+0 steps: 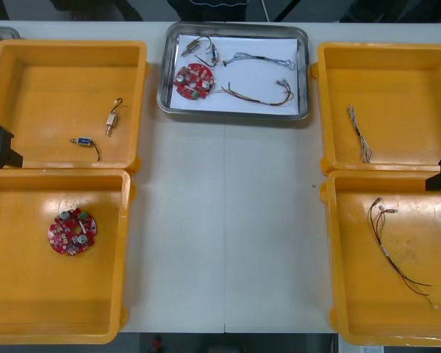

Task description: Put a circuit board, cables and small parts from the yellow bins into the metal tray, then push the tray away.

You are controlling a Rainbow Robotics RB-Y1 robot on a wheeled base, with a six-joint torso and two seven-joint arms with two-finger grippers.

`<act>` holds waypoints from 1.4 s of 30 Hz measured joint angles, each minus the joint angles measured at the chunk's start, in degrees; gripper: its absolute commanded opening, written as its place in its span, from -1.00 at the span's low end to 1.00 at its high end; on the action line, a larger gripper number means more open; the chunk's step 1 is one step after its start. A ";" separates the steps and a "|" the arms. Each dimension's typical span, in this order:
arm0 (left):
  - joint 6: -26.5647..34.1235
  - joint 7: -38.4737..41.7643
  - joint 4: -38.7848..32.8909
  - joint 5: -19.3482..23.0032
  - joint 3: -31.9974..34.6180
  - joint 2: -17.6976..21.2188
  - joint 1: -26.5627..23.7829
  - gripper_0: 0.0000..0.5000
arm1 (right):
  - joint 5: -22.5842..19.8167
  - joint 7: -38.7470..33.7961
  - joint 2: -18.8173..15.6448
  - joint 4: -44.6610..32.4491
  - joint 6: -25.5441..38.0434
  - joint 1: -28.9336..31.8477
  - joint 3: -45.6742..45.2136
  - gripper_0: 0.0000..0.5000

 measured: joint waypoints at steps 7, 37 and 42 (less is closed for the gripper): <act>0.00 0.00 0.00 0.00 0.00 0.00 0.00 1.00 | -0.06 0.00 0.00 -1.84 0.00 3.31 -0.05 1.00; 0.00 0.00 0.00 0.00 0.00 0.00 0.00 1.00 | -0.23 0.00 -0.01 -3.35 0.00 3.50 -0.07 1.00; 0.00 0.00 0.00 0.00 0.00 0.00 0.00 1.00 | -0.23 0.00 -0.01 -3.35 0.00 3.50 -0.07 1.00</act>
